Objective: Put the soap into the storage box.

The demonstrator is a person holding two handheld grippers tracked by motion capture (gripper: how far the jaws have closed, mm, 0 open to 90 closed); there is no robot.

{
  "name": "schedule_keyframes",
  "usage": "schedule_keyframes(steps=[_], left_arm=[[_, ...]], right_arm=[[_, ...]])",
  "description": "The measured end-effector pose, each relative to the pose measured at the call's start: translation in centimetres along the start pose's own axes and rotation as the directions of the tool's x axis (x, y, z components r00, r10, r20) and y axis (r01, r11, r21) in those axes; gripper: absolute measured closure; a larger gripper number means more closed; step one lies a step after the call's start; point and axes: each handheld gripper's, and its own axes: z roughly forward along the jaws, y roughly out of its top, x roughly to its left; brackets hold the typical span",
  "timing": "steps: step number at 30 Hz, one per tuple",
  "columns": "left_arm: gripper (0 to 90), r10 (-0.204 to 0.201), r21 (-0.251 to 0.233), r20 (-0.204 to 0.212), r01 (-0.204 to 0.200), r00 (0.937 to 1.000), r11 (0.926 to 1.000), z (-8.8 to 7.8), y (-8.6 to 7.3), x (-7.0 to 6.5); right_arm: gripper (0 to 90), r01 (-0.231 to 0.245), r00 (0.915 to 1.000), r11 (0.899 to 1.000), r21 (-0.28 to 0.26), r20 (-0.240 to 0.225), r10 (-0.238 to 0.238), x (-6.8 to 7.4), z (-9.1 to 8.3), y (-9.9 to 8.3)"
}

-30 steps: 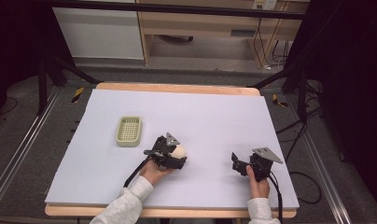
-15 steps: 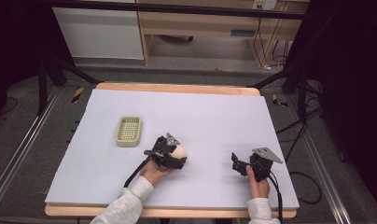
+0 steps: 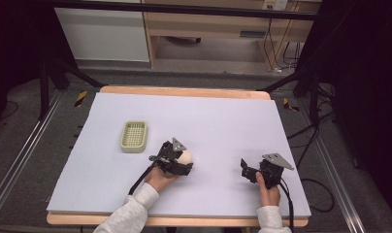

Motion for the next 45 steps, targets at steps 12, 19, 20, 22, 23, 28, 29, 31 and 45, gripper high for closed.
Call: schedule_keyframes(steps=[12,19,20,22,23,28,29,31,45], left_arm=[[22.4,0.012,-0.018,0.004,-0.012,0.9999,0.9998,-1.5,0.1,0.1],[22.4,0.024,-0.026,-0.001,-0.024,0.9997,0.9994,-2.6,0.0,0.4],[22.4,0.021,-0.029,0.0,-0.021,0.9998,0.9994,-2.8,-0.1,0.5],[22.4,0.024,-0.032,-0.002,-0.024,0.9997,0.9992,-3.1,-0.1,0.6],[22.4,0.022,-0.035,-0.005,-0.022,0.9997,0.9991,-3.3,-0.1,0.7],[22.4,0.021,-0.039,-0.004,-0.021,0.9998,0.999,-3.9,-0.4,1.1],[22.4,0.021,-0.039,-0.004,-0.021,0.9998,0.999,-3.9,-0.4,1.1],[22.4,0.023,-0.041,-0.007,-0.023,0.9997,0.9989,-4.2,-0.5,1.3],[22.4,0.005,-0.049,-0.026,-0.006,0.9997,0.9988,-5.7,-1.5,2.9]], right_arm=[[2.9,-0.001,1.0,1.0,0.001,0.0,0.001,0.0,0.0,0.0],[2.9,0.0,1.0,1.0,0.0,0.001,0.0,0.0,0.0,0.0],[2.9,0.0,1.0,1.0,0.0,0.0,0.0,0.0,0.0,0.0],[2.9,0.0,1.0,1.0,0.0,0.001,0.0,0.0,0.0,0.0],[2.9,-0.001,1.0,1.0,0.0,0.001,0.001,0.0,0.0,0.0],[2.9,-0.001,1.0,1.0,0.001,0.002,0.001,0.0,0.0,0.0],[2.9,-0.001,1.0,1.0,0.001,0.002,0.001,0.0,0.0,0.0],[2.9,-0.001,1.0,1.0,0.001,0.001,0.001,0.0,0.0,0.0],[2.9,-0.001,1.0,1.0,0.003,0.002,0.001,0.0,0.0,0.0]])
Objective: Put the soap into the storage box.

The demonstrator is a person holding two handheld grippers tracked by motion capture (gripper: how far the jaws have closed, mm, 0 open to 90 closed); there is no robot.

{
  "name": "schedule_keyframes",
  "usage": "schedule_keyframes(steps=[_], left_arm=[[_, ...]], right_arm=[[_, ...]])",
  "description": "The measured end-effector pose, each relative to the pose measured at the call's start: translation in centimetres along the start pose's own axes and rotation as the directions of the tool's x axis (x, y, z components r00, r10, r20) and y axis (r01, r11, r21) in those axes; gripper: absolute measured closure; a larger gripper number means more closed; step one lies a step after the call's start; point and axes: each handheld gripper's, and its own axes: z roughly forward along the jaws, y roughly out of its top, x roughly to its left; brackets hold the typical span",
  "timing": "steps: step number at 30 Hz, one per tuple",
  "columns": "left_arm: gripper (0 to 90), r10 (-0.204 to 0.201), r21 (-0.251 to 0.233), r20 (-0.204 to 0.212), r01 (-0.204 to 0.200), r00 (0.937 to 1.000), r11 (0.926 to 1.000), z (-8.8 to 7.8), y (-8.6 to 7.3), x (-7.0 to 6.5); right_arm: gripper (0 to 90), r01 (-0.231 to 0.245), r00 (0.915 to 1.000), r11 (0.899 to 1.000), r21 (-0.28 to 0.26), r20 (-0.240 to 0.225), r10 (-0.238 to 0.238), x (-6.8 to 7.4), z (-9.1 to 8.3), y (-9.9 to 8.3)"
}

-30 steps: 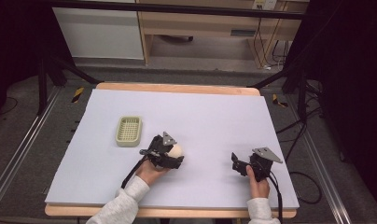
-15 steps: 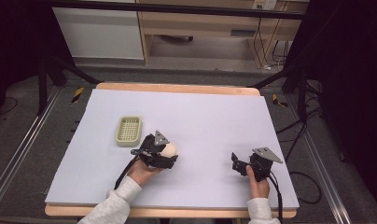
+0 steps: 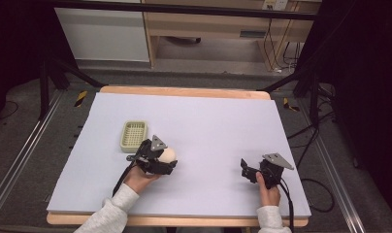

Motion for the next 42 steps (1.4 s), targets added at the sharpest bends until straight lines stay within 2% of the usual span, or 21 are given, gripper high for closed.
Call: schedule_keyframes(steps=[9,20,32,39,42], left_arm=[[22.4,-0.023,-0.014,-0.019,0.023,0.9995,0.9996,-1.0,-0.2,1.5],[22.4,-0.045,-0.019,-0.037,0.044,0.9983,0.9988,-1.8,-0.4,2.6],[22.4,-0.048,-0.026,-0.059,0.046,0.9971,0.9986,-2.6,-0.2,3.6],[22.4,-0.079,-0.046,-0.073,0.076,0.9942,0.9961,-3.0,-0.2,4.5],[22.4,-0.079,-0.041,-0.08,0.076,0.9936,0.9963,-3.2,-0.2,5.0]], right_arm=[[2.9,-0.002,1.0,1.0,-0.001,-0.003,0.002,0.0,0.0,0.0],[2.9,-0.004,1.0,1.0,0.0,-0.004,0.004,0.0,0.0,0.0],[2.9,-0.007,1.0,1.0,0.001,-0.004,0.007,0.0,0.0,0.0],[2.9,-0.007,1.0,1.0,0.001,-0.004,0.007,0.0,0.0,0.0],[2.9,-0.005,1.0,1.0,0.003,-0.001,0.005,0.0,0.0,0.0]])
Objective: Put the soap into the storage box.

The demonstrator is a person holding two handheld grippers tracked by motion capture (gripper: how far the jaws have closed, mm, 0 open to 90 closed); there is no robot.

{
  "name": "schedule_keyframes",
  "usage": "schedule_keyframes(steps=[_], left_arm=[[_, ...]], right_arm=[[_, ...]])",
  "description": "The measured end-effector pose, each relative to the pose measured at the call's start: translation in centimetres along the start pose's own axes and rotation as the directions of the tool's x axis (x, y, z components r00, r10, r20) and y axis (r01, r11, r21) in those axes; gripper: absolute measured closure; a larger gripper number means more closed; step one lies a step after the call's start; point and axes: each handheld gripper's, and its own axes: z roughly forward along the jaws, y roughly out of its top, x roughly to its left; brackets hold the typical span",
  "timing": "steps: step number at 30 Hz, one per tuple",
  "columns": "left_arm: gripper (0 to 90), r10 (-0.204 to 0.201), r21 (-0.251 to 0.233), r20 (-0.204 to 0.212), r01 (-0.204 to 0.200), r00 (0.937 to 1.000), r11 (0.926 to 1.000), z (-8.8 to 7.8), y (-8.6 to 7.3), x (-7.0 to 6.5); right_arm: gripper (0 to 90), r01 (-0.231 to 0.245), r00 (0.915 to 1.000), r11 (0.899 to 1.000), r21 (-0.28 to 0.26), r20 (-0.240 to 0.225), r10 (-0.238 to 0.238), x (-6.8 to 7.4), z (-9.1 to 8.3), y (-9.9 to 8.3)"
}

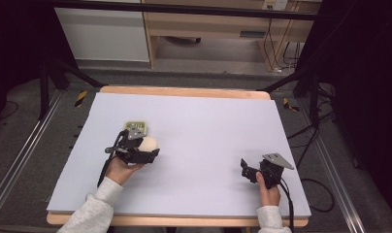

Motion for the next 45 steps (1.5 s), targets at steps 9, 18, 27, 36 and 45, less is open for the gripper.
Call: schedule_keyframes(steps=[9,18,27,36,45], left_arm=[[22.4,-0.012,0.002,-0.023,0.012,0.9997,0.9999,0.1,0.2,0.9],[22.4,-0.041,0.003,-0.045,0.041,0.9981,0.9991,0.5,0.3,2.1],[22.4,-0.067,0.006,-0.067,0.068,0.9955,0.9977,1.1,0.5,3.2],[22.4,-0.109,-0.006,-0.084,0.109,0.9904,0.994,1.5,0.4,4.5],[22.4,-0.137,0.004,-0.104,0.138,0.9851,0.9904,2.0,0.0,5.8]], right_arm=[[2.9,-0.002,1.0,1.0,-0.002,-0.003,0.002,0.0,0.0,0.0],[2.9,-0.002,1.0,1.0,-0.002,-0.003,0.002,0.0,0.0,0.0],[2.9,-0.003,1.0,1.0,-0.002,-0.003,0.003,0.0,0.0,0.0],[2.9,-0.001,1.0,1.0,0.0,-0.003,0.001,0.0,0.0,0.0],[2.9,-0.002,1.0,1.0,-0.002,-0.003,0.002,0.0,0.0,0.0]])
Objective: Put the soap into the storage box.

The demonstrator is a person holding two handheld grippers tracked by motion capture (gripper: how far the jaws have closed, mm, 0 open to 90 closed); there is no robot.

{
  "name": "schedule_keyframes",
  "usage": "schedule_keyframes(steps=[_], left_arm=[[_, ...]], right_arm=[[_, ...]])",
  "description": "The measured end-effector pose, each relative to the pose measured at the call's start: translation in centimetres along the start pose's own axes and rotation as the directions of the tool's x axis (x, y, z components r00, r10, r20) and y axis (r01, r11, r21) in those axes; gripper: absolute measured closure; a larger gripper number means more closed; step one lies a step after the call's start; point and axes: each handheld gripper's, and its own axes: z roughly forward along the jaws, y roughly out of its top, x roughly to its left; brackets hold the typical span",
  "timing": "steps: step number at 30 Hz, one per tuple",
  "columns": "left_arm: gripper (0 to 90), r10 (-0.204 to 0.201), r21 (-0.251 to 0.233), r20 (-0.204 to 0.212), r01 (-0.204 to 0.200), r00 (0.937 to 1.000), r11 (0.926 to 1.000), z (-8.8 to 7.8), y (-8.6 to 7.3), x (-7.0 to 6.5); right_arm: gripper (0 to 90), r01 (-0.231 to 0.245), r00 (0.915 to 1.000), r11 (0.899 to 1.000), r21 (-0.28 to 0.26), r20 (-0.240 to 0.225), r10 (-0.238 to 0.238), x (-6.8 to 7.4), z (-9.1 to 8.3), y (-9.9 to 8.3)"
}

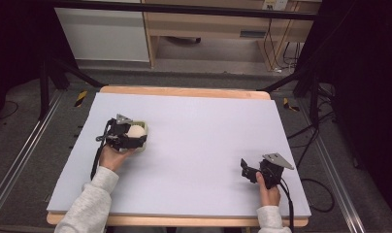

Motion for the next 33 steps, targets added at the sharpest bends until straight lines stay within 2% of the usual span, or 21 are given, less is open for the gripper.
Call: schedule_keyframes(steps=[15,33], left_arm=[[22.4,-0.016,0.026,-0.019,0.016,0.9997,0.9995,0.9,0.1,1.1],[22.4,-0.021,0.058,-0.03,0.023,0.9993,0.998,1.8,-0.4,1.6]], right_arm=[[2.9,0.001,1.0,1.0,0.004,0.001,-0.001,0.0,0.0,0.0],[2.9,0.0,1.0,1.0,0.004,-0.003,0.0,-0.1,0.0,0.0]])
